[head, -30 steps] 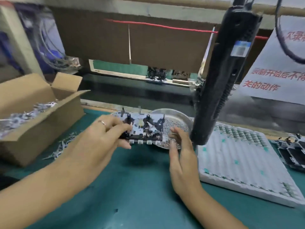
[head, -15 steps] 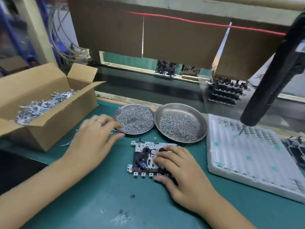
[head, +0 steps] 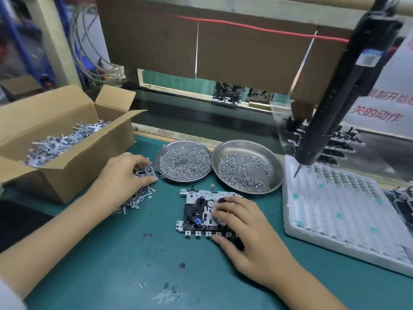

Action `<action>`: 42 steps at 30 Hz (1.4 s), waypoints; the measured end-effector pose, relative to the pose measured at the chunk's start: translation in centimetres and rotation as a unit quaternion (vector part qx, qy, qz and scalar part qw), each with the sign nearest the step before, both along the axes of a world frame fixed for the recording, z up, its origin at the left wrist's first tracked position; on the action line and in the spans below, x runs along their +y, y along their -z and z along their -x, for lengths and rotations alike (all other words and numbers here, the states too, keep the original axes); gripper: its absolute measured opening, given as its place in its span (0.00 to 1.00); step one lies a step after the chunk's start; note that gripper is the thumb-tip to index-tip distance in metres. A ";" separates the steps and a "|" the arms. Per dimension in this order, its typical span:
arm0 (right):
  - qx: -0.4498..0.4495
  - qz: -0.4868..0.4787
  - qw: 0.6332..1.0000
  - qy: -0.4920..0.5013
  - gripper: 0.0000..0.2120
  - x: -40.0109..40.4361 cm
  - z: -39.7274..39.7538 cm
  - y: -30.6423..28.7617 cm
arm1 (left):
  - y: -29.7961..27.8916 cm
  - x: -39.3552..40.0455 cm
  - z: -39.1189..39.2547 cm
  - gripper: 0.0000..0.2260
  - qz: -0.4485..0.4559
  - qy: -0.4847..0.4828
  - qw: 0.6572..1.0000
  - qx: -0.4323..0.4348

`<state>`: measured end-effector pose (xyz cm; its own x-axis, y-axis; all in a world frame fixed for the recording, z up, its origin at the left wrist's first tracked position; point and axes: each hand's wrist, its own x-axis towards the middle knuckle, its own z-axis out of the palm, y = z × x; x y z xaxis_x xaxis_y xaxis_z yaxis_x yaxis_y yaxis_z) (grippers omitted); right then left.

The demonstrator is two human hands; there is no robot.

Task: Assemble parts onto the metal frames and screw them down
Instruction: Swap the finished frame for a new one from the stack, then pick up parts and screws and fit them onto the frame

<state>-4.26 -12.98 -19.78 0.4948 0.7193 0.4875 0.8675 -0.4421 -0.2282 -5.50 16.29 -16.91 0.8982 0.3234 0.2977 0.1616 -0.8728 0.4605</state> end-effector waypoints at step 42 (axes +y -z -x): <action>0.517 -0.350 0.778 -0.069 0.10 1.4 1.1 -4.0 | -0.3 -11.9 3.3 0.18 0.094 0.314 0.895 -0.301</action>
